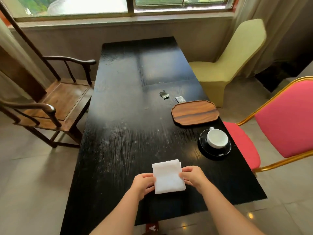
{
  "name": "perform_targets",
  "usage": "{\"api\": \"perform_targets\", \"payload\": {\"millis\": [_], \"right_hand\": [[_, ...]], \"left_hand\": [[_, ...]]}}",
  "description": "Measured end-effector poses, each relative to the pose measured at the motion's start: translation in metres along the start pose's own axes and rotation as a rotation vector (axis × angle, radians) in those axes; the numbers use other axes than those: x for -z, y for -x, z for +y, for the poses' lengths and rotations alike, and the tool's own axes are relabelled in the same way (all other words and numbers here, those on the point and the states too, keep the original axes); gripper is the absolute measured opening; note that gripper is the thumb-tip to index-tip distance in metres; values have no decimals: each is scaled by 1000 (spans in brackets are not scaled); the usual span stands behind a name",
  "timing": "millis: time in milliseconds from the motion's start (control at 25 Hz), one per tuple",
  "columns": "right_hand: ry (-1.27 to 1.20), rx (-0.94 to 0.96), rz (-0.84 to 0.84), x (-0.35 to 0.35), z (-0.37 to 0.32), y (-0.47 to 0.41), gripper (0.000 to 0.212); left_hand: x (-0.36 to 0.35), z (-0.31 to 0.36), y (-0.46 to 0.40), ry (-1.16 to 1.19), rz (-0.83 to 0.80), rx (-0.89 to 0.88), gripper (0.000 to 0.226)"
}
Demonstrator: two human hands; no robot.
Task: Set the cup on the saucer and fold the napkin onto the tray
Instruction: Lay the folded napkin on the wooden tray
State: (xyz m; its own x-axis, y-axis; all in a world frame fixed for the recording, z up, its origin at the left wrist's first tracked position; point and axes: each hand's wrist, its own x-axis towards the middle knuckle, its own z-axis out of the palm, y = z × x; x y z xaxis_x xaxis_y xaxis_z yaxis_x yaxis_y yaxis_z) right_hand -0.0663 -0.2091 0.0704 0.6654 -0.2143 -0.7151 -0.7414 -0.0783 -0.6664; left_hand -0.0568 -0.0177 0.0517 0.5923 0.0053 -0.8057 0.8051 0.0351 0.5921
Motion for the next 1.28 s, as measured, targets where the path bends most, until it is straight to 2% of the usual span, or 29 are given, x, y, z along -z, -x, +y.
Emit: {"api": "perform_targets", "payload": {"millis": [200,480,880,1120,1280], "right_hand": [[-43,-51,15,12,-7,-15,28],[-71,-81,-20,38,-20,-54,32],[-38,87,-174,124,-124,-159,30],[31,102,-215,147,-180,-218,38],[66,140,-177,151,-201,-260,37]], "left_hand": [[-11,24,-18,-72,-87,13,30],[-44,38,-42,-66,-15,20,30],[-145,135,-81,73,160,-167,33],[-178,190,-118,40,207,-234,28],[-189,212,-162,31,217,-268,28]]}}
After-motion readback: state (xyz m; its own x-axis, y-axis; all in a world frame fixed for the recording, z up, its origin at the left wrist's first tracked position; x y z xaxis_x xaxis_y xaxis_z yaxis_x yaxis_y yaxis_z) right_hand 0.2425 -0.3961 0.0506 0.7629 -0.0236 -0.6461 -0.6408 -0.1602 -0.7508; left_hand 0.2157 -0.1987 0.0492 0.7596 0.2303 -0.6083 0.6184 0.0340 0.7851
